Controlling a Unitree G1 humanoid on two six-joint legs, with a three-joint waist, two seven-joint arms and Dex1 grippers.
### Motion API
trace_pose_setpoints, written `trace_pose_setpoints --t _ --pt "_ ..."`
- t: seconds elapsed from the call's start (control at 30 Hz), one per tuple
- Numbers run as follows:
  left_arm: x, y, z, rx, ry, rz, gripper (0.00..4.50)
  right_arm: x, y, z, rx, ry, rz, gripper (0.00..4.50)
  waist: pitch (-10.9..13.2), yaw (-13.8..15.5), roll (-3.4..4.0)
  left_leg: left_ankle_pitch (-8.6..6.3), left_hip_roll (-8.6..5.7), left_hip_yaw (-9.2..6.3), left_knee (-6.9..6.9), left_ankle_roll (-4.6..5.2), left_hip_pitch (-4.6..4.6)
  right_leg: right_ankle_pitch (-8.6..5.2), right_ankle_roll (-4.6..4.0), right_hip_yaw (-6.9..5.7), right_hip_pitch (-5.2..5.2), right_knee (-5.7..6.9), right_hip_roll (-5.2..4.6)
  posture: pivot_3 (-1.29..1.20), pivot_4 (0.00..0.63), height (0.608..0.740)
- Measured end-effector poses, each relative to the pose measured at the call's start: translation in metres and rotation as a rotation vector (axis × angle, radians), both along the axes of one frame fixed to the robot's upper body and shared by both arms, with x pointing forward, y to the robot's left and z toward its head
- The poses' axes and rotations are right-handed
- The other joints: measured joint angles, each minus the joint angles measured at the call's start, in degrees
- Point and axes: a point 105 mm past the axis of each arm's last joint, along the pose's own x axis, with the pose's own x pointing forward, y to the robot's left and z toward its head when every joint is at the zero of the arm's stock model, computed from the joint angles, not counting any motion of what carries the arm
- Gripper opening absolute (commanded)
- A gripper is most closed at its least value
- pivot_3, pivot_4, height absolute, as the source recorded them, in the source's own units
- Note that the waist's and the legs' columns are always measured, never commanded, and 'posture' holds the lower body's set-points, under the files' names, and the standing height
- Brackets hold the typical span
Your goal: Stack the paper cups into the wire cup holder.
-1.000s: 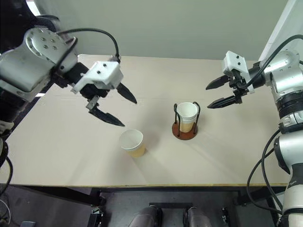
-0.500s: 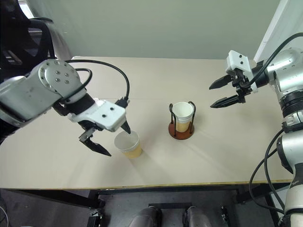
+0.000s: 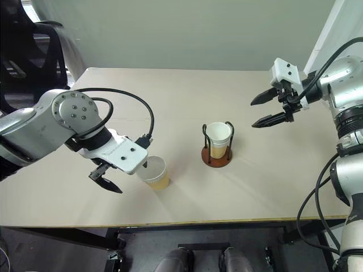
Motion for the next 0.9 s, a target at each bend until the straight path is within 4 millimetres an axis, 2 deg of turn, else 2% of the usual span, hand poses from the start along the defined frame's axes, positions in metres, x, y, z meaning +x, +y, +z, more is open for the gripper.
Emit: trace_pose_setpoints --t 0.3,0.47,0.5,0.6,0.77,0.9 --pt "0.021 0.001 -0.017 0.026 -0.061 -0.065 4.44 0.001 0.002 -0.001 0.002 0.0 0.008 3.81 0.0 0.0 0.01 -0.04 0.0 -0.03 0.0 -0.08 0.02 -0.03 -0.05 0.0 -0.02 0.1 0.01 0.0 0.15 0.74" --pt "0.022 -0.003 -0.023 0.01 -0.055 -0.09 4.44 0.001 0.002 -0.001 0.001 -0.001 0.01 3.81 0.0 0.1 0.01 -0.12 0.0 -0.05 -0.02 -0.17 0.02 0.0 0.0 -0.01 -0.04 0.1 0.01 0.0 0.15 0.74" --pt "0.023 -0.004 -0.023 0.006 -0.06 -0.098 4.29 0.001 0.002 -0.001 0.001 -0.001 0.009 3.81 0.0 0.1 0.01 -0.13 0.0 -0.06 -0.04 -0.18 0.03 0.0 0.01 -0.01 -0.04 0.1 0.01 0.0 0.15 0.74" --pt "0.024 -0.011 -0.025 -0.008 -0.058 -0.122 3.58 0.001 0.003 -0.002 0.001 -0.001 0.012 3.81 0.0 0.2 0.01 -0.14 0.0 -0.06 -0.06 -0.2 0.03 0.01 0.02 -0.01 -0.04 0.1 0.01 0.0 0.15 0.74" --pt "0.027 -0.019 -0.024 -0.065 -0.052 -0.13 1.72 0.001 0.004 -0.002 0.002 0.0 0.014 3.81 0.0 0.2 0.01 -0.15 0.0 -0.07 -0.07 -0.21 0.04 0.04 0.07 -0.03 -0.05 0.12 0.01 0.0 0.15 0.74" --pt "0.028 -0.016 -0.023 -0.065 -0.061 -0.156 0.21 0.001 0.004 -0.002 0.003 0.002 0.012 3.81 0.0 0.2 0.01 -0.16 0.0 -0.08 -0.09 -0.24 0.05 0.1 0.16 -0.03 -0.04 0.11 0.02 0.0 0.15 0.74"
